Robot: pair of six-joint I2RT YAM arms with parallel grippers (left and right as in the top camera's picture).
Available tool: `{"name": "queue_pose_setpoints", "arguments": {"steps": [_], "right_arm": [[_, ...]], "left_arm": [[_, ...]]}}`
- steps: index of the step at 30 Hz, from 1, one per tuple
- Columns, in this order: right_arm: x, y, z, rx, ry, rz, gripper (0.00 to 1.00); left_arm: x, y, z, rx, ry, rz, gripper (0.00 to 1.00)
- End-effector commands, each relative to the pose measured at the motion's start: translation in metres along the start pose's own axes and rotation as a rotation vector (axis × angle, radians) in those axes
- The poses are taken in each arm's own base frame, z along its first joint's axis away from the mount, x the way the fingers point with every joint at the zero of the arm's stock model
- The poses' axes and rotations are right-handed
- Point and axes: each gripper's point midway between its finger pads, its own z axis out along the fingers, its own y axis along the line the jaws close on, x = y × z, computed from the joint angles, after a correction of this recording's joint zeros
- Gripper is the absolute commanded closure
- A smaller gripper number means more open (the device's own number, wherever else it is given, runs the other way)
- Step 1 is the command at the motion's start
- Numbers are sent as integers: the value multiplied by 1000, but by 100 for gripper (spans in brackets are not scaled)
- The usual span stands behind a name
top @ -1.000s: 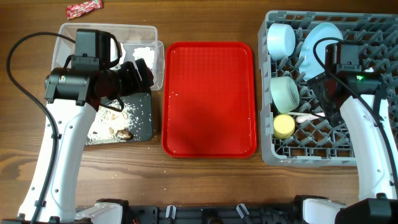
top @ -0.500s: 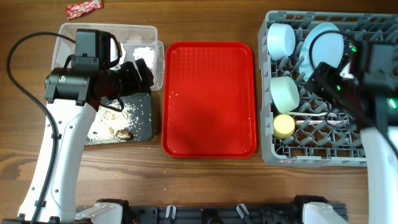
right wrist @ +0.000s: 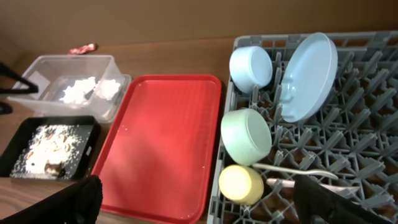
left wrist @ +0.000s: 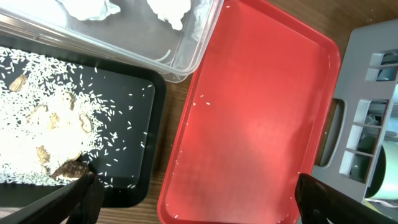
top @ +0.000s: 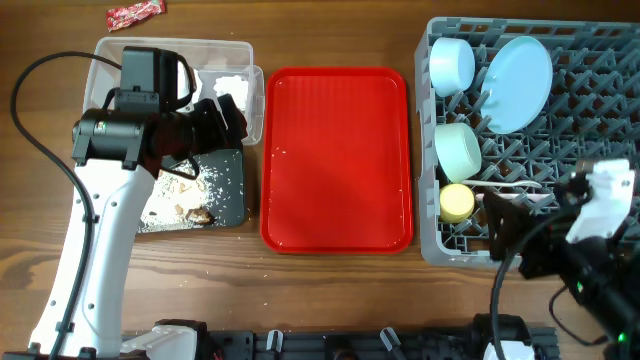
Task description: Sort waste into correct bins and load items into the dishwasher rack
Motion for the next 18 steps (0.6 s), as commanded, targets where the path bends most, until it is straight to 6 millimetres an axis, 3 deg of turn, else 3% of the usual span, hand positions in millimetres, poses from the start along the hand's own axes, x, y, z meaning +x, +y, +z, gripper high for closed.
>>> {"name": "queue_pose_setpoints", "arguments": {"steps": [1, 12, 18], "right_arm": [[8, -2, -7, 25, 17, -19, 0], [-7, -7, 4, 33, -70, -42, 0], [3, -2, 14, -4, -185, -90, 0]], "left_arm": [[-5, 0, -4, 0, -19, 3, 0], [-5, 0, -4, 0, -19, 3, 0], [-5, 0, -4, 0, -19, 3, 0]]}}
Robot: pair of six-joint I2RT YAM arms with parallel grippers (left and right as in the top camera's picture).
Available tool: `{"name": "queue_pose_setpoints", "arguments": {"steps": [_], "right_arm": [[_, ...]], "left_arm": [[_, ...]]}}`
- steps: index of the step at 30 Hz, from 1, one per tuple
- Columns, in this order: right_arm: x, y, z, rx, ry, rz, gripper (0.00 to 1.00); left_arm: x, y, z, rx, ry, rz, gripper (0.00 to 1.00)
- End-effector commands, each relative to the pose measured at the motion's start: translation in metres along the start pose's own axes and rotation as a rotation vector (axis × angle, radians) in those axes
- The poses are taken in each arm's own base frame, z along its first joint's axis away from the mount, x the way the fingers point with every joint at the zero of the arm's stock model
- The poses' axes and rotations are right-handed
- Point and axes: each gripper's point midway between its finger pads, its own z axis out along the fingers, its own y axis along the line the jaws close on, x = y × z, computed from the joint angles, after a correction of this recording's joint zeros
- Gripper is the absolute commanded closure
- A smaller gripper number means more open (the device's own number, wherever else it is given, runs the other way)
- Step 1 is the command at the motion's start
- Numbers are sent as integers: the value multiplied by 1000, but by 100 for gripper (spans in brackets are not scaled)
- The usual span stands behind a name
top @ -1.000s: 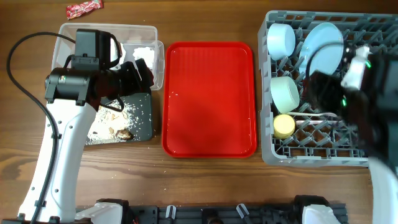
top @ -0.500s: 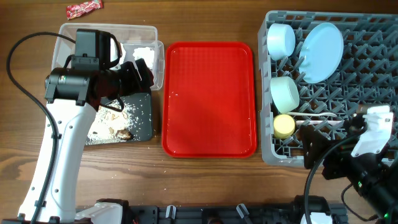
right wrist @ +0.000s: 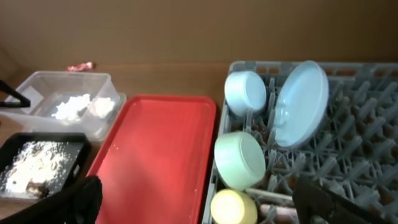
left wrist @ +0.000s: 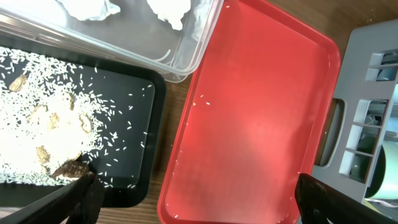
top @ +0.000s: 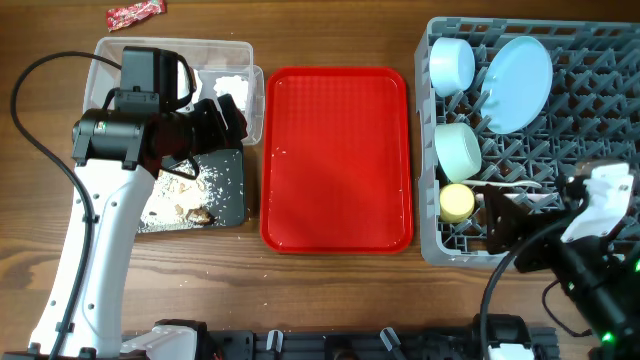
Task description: Sort waste into correct bins and load items into the dishwasher rack
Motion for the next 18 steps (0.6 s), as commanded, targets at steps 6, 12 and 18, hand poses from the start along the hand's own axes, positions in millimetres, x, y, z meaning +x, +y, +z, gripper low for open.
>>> {"name": "queue_pose_setpoints", "arguments": {"steps": [6, 12, 18], "right_arm": [[40, 6, 40, -76, -231, -106, 0], [71, 13, 75, -146, -416, -160, 0], [99, 8, 95, -139, -490, -170, 0]], "left_arm": [[-5, 0, -4, 1, -19, 3, 0], [-5, 0, -4, 1, -19, 3, 0], [-5, 0, -4, 1, -19, 3, 0]]}}
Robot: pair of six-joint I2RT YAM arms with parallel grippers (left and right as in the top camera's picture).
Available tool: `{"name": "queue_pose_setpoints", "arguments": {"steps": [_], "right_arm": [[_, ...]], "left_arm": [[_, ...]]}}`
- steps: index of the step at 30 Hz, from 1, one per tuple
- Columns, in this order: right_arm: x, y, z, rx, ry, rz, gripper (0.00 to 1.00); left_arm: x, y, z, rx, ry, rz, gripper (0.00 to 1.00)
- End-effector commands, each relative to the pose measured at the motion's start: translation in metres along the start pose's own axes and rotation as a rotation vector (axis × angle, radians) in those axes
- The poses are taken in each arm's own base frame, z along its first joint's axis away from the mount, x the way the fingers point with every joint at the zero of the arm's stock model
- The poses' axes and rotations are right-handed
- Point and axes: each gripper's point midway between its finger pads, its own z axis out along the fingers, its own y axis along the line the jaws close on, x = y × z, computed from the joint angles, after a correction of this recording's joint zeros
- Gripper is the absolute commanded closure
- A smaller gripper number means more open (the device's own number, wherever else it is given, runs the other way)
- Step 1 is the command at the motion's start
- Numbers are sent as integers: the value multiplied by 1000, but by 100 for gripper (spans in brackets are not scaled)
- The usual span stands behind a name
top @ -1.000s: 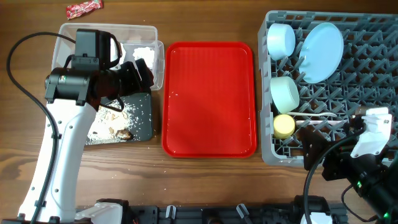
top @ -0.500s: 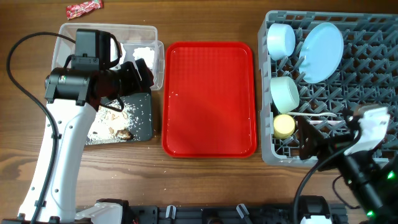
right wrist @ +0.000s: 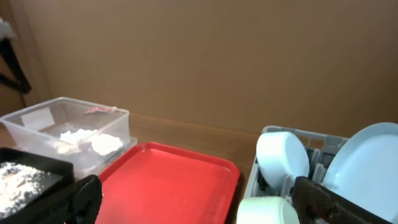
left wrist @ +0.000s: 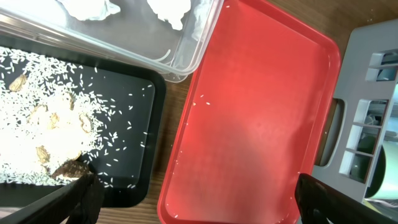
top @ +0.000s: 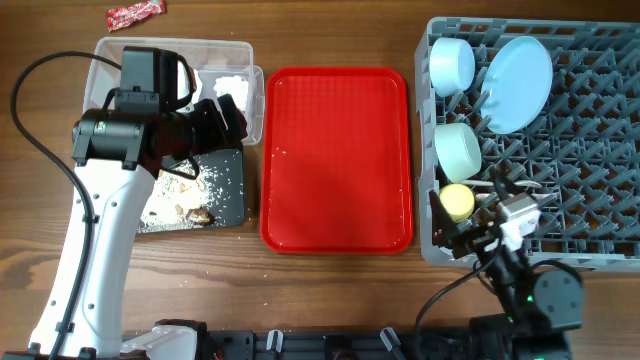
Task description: Sort waste into correct bins and load items into the dishwasher rack
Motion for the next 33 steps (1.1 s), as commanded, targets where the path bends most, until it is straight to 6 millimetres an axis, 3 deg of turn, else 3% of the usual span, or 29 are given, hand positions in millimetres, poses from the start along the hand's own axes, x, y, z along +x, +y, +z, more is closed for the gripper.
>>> {"name": "queue_pose_setpoints", "arguments": {"steps": [1, 9, 16, 33], "right_arm": [[16, -4, 0, 27, -43, -18, 0], [37, -6, 3, 30, -99, -31, 0], [68, -6, 5, 30, 18, -1, 0], [68, -6, 5, 30, 17, -2, 0]], "left_arm": [[-5, 0, -4, 0, -19, 3, 0], [-5, 0, -4, 0, -19, 3, 0], [-5, 0, -4, 0, -19, 3, 0], [-5, 0, -4, 0, -19, 3, 0]]}}
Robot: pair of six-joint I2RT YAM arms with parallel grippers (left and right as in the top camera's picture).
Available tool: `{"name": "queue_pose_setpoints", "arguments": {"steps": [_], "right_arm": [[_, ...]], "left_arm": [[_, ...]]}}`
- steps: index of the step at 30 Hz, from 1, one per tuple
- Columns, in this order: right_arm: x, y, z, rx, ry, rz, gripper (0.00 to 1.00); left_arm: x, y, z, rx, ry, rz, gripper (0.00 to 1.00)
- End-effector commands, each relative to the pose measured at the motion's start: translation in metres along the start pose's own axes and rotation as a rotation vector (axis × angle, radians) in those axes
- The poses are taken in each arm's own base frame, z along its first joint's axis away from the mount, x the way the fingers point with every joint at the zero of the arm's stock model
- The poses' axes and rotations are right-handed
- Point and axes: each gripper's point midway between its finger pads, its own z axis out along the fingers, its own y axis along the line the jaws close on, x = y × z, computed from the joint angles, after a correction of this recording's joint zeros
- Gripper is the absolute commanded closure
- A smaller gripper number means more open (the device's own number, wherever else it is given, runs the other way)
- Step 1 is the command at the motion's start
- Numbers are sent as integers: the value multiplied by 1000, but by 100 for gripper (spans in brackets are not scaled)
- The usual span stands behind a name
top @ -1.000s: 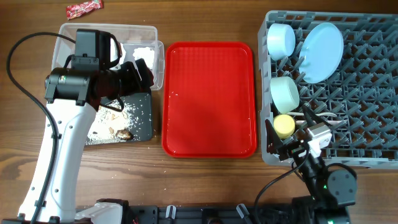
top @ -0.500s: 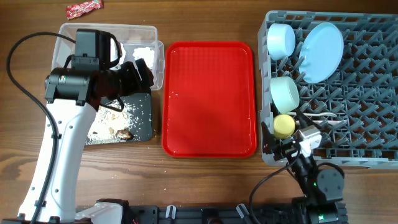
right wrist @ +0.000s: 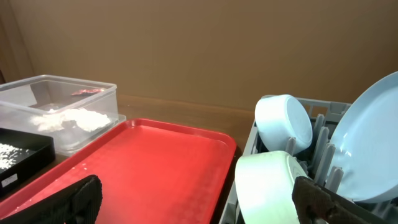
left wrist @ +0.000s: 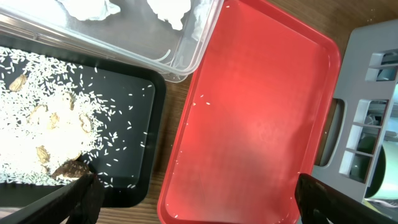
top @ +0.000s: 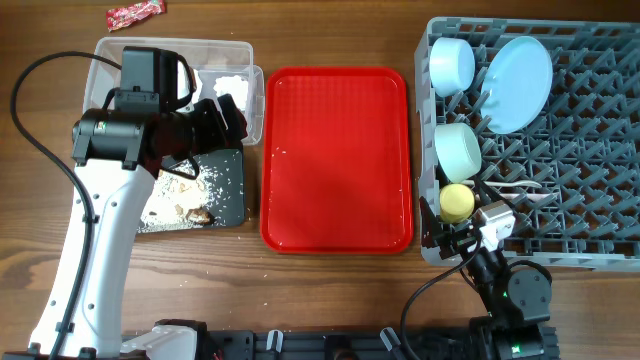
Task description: Sort waste into correct bins and load items into the dishwasher rack
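The red tray (top: 337, 160) lies empty in the middle, with a few rice grains on it. My left gripper (left wrist: 198, 199) hangs open over the gap between the tray and the black bin (top: 225, 195) of rice and food scraps. Behind it stands a clear bin (top: 240, 80) holding white tissue. The grey dishwasher rack (top: 580, 200) holds a white bowl (top: 452, 65), a pale blue plate (top: 520, 82), a green bowl (top: 458, 150), a yellow cup (top: 457, 203) and a utensil (top: 515, 188). My right gripper (right wrist: 199, 204) is open and empty, low at the rack's front left corner.
A red wrapper (top: 135, 13) lies on the wooden table behind the clear bin. The left arm's white link (top: 90, 260) crosses the table's left front. A brown wall (right wrist: 186, 43) stands behind the table.
My right arm has sunk lower and a little left at the table's front edge, so its camera looks level across the tray and bowls. The left arm has not moved.
My right gripper was open above the rack's front right, looking down on the loaded rack. It then drew back toward the table's front edge. By the last moment it was low by the rack's front left corner, and now lower still. The left gripper stayed open throughout.
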Motion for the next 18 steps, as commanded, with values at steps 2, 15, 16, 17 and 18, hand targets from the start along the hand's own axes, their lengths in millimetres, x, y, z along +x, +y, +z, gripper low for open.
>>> {"name": "queue_pose_setpoints", "arguments": {"steps": [2, 15, 16, 17, 18], "right_arm": [[-2, -1, 0, 7, -11, -9, 0], [-2, -1, 0, 7, -11, -9, 0], [-2, -1, 0, 7, -11, -8, 0], [-2, -1, 0, 7, -11, -9, 1], [-2, -1, 0, 7, -11, -9, 0]], "left_arm": [[-5, 0, -4, 0, -19, 3, 0], [-30, -1, -49, 37, -284, 44, 0], [-34, -4, -56, 67, -357, 82, 0], [-35, -5, -60, 89, -407, 95, 0], [-32, -4, -62, 109, -449, 98, 0]]}}
